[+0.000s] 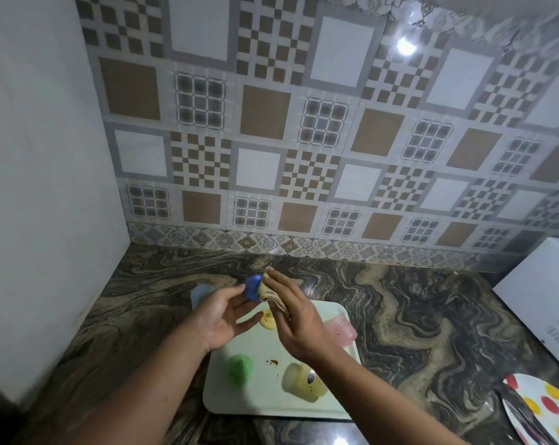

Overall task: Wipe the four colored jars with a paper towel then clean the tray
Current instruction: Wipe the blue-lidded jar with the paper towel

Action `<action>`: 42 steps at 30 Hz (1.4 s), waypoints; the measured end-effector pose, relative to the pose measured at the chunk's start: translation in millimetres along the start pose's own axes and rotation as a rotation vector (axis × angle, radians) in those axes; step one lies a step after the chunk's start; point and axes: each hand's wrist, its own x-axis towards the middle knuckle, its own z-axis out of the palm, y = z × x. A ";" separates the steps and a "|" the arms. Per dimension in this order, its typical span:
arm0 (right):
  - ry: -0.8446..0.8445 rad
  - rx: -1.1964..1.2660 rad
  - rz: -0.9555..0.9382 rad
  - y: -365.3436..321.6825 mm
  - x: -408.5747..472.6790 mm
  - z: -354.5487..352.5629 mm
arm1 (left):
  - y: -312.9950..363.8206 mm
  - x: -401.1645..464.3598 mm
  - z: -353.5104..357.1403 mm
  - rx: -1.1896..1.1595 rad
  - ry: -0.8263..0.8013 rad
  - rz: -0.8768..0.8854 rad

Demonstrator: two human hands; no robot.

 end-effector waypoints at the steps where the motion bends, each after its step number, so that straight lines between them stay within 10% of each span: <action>1: 0.001 0.006 0.028 -2.4 -0.4 3.4 | 0.1 0.0 3.2 -0.001 0.016 0.013; 17: 0.280 0.310 0.427 -10.2 17.0 5.0 | 0.6 -6.4 22.6 0.126 0.028 0.235; 24: 0.047 -0.047 -0.034 -4.4 2.6 -0.6 | 1.7 -0.9 23.9 0.217 0.003 0.242; 30: -0.024 0.080 0.344 -0.3 24.2 -14.2 | 2.9 -2.8 7.3 0.291 0.004 0.168; 35: 0.003 -0.124 -0.026 -0.9 10.4 -9.0 | 7.3 1.2 1.6 0.298 0.019 0.158; 42: 0.015 -0.080 0.051 -10.3 2.3 4.4 | 6.2 -3.7 25.3 0.216 0.027 0.255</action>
